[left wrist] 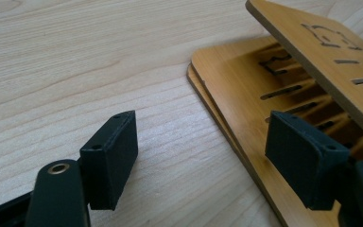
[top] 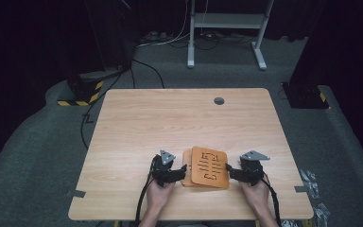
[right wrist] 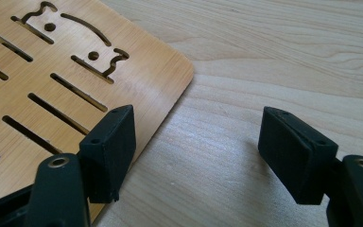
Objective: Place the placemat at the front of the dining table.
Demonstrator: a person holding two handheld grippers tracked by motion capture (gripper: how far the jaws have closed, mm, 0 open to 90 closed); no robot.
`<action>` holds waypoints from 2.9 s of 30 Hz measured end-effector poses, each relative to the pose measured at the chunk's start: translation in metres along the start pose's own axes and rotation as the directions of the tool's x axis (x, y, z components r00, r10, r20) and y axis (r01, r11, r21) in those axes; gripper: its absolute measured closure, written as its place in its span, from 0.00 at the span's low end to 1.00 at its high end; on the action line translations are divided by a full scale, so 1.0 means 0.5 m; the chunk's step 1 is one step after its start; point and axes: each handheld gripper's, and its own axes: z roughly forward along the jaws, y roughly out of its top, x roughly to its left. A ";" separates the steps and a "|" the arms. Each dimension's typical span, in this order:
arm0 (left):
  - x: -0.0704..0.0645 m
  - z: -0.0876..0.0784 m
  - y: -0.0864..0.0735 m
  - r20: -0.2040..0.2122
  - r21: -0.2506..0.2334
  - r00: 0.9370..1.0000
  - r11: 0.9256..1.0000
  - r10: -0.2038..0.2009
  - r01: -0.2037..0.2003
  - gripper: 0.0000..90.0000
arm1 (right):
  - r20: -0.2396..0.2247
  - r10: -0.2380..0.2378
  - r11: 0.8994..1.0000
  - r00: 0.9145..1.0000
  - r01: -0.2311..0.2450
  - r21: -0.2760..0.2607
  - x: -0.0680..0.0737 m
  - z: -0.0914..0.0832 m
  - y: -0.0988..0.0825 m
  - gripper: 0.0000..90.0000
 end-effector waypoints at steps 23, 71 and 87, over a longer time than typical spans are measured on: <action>-0.036 -0.038 0.023 0.169 -0.040 0.984 0.997 -0.057 0.065 0.28 | -0.013 0.019 1.000 1.000 -0.019 0.003 -0.005 0.003 0.000 0.31; -0.108 0.014 0.045 0.187 0.088 0.981 0.996 -0.044 0.028 0.32 | 0.001 0.028 1.000 1.000 -0.028 0.003 -0.002 0.004 0.001 0.31; -0.127 0.021 0.048 0.190 0.094 0.982 0.996 -0.021 0.003 0.29 | 0.004 0.027 1.000 1.000 -0.028 0.005 0.000 0.004 0.001 0.31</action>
